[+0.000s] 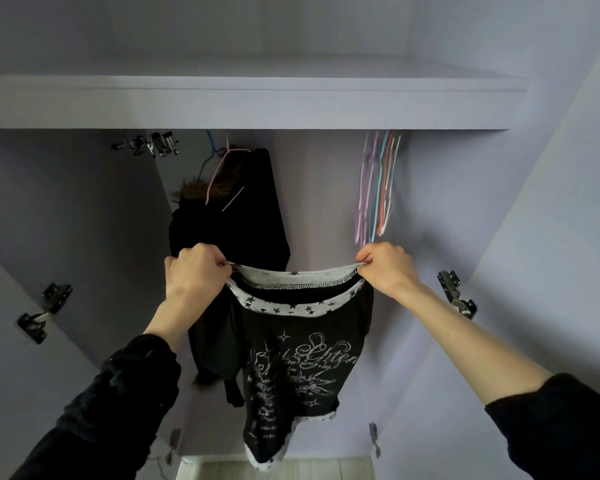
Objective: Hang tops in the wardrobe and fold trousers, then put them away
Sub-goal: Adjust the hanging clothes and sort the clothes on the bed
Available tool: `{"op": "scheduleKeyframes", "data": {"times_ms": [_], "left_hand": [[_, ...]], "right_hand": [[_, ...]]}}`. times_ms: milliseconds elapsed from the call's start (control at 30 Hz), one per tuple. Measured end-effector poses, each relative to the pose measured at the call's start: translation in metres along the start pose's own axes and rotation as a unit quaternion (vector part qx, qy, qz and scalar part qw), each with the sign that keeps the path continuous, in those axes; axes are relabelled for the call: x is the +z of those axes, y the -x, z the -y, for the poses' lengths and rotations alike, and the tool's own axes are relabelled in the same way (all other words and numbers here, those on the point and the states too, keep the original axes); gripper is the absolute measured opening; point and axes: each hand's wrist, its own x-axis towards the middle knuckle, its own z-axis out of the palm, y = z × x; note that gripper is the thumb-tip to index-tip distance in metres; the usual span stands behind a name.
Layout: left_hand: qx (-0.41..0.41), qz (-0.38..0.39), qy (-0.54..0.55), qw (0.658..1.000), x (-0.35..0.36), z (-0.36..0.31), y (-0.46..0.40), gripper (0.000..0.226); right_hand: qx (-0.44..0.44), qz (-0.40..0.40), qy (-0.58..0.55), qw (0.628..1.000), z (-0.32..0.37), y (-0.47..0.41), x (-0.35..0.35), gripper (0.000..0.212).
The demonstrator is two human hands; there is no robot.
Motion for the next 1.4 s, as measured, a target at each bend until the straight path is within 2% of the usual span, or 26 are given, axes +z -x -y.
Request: {"op": "scheduleKeyframes", "data": {"times_ms": [100,167,267,300,333,433,533,600,667,733,800,900,967,1133,1300,1400], "left_hand": [[0.004,0.091,0.138,0.986,-0.006,0.003,-0.013,0.015],[0.012,0.117,0.204,0.972,-0.008,0.004,-0.023,0.016],[0.026,0.131,0.256,0.958,-0.007,0.003,-0.034,0.014],[0.03,0.136,0.27,0.953,-0.007,0.003,-0.04,0.014],[0.034,0.14,0.278,0.95,-0.006,0.002,-0.043,0.013],[0.048,0.155,0.287,0.944,-0.006,0.005,-0.055,0.014],[0.05,0.166,0.285,0.943,-0.006,0.012,-0.066,0.015],[0.051,0.169,0.275,0.945,-0.007,0.018,-0.071,0.015],[0.051,0.174,0.267,0.946,-0.007,0.021,-0.074,0.015],[0.052,0.179,0.261,0.947,-0.006,0.025,-0.077,0.016],[0.053,0.182,0.26,0.947,-0.004,0.026,-0.077,0.016],[0.056,0.183,0.261,0.946,-0.002,0.027,-0.076,0.017],[0.061,0.191,0.259,0.945,-0.002,0.027,-0.075,0.016],[0.066,0.194,0.263,0.943,-0.003,0.028,-0.071,0.015],[0.057,0.169,0.278,0.944,0.001,0.022,-0.06,0.015],[0.051,0.167,0.283,0.943,0.005,0.021,-0.05,0.015]], "right_hand": [[0.027,0.049,-0.034,0.998,0.006,-0.015,0.01,0.034],[0.046,0.034,-0.082,0.995,0.015,-0.029,0.016,0.036],[0.062,-0.154,-0.11,0.98,0.028,-0.05,0.018,0.024],[0.071,-0.194,-0.085,0.975,0.032,-0.058,0.018,0.024],[0.087,-0.199,-0.049,0.975,0.032,-0.063,0.018,0.029],[0.16,-0.137,0.017,0.977,0.03,-0.082,0.025,0.038],[0.214,-0.117,-0.008,0.97,0.031,-0.096,0.032,0.031],[0.227,-0.132,-0.032,0.964,0.034,-0.105,0.033,0.03],[0.23,-0.139,-0.09,0.959,0.038,-0.114,0.03,0.028],[0.228,-0.122,-0.207,0.943,0.044,-0.125,0.028,0.025],[0.237,-0.092,-0.352,0.901,0.05,-0.134,0.026,0.032],[0.233,-0.086,-0.435,0.866,0.056,-0.138,0.02,0.031],[0.214,-0.092,-0.45,0.862,0.059,-0.135,0.019,0.031],[0.137,-0.146,-0.412,0.889,0.06,-0.123,0.026,0.028],[0.137,-0.109,-0.436,0.883,0.051,-0.09,0.044,0.038],[0.129,-0.13,-0.457,0.871,0.036,-0.056,0.065,0.043]]}}
